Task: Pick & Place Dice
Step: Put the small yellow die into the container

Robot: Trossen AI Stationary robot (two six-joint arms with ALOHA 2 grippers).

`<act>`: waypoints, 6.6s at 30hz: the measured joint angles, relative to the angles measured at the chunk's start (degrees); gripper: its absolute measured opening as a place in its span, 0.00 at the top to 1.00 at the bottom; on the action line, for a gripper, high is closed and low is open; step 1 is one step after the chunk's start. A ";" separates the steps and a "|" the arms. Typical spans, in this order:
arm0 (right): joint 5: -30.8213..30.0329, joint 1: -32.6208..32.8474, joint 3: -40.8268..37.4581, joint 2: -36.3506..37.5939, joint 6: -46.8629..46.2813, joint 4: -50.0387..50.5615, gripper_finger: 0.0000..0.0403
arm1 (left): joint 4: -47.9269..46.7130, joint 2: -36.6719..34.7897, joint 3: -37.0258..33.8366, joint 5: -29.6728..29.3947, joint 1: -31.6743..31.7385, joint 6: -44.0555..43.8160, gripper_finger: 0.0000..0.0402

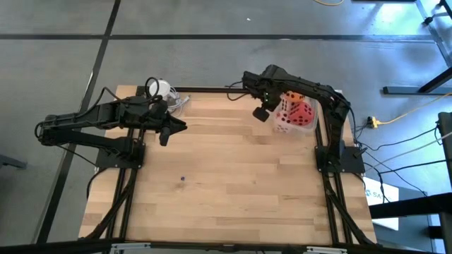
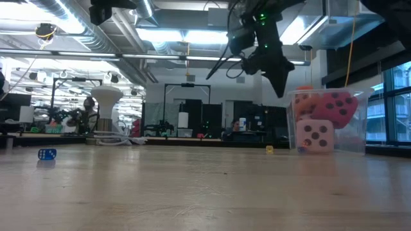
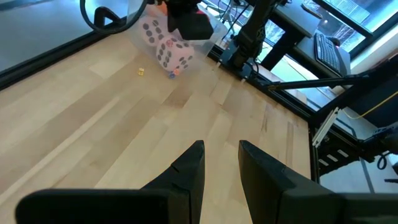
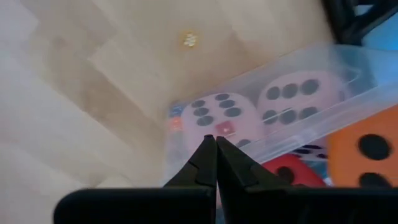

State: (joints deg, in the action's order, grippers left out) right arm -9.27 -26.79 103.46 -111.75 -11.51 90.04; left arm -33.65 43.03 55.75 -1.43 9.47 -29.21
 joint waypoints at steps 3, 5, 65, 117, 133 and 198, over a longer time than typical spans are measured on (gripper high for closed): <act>3.83 0.20 0.00 0.13 -1.02 0.00 1.00 | 0.00 0.00 0.00 0.04 0.00 -0.22 0.77; 4.17 0.78 0.00 0.13 -1.55 0.00 1.00 | 0.00 0.00 0.00 0.47 -0.02 -0.22 0.77; 11.70 -5.29 0.00 -12.74 7.41 -14.91 0.59 | 0.04 0.00 0.00 1.53 0.00 -3.56 0.77; 26.05 -12.93 0.02 -19.17 5.81 -10.41 0.59 | 2.00 0.00 0.00 1.47 -0.01 -5.16 0.77; 27.13 -14.00 0.02 -19.27 3.96 -9.42 0.59 | 3.67 0.00 0.00 2.73 0.00 -5.55 0.77; 29.68 -14.81 0.04 -22.13 -3.04 -12.22 0.67 | 3.69 0.00 0.00 2.78 -0.02 -7.67 0.77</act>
State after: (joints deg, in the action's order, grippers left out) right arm 20.41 -41.60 103.50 -133.88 -14.55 77.83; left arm -29.95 43.03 55.75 1.34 9.45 -36.88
